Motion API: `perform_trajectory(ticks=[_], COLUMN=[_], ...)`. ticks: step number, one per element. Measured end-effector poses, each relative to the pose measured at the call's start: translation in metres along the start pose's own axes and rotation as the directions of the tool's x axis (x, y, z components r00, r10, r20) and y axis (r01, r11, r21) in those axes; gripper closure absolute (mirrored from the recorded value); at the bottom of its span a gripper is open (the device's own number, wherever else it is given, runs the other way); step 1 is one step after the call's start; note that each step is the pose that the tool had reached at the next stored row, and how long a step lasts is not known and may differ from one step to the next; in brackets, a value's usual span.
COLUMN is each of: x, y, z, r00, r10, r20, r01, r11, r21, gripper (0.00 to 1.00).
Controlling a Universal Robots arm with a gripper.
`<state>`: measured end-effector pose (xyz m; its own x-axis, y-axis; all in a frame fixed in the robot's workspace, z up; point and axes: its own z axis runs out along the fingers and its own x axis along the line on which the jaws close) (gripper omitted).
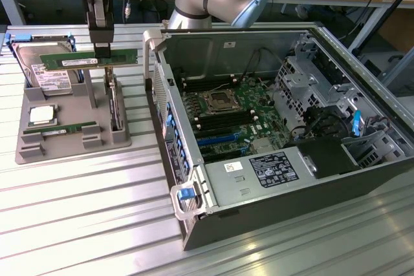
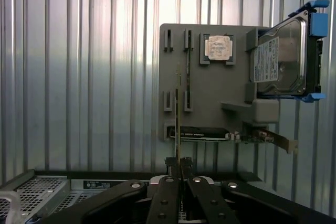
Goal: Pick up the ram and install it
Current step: 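Pick up the ram and move it above insertion slot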
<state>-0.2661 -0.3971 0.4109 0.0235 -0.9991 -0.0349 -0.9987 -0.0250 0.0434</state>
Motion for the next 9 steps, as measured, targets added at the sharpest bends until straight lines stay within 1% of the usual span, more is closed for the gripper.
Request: perform_trajectory(ticks=[9], x=[0.0001], y=[-0.0027], z=[-0.0001], r00=[1.0000], r10=[0.000], r20=[0.0000], r01=[0.000], r11=[1.0000], r21=[0.0000], gripper=[0.88])
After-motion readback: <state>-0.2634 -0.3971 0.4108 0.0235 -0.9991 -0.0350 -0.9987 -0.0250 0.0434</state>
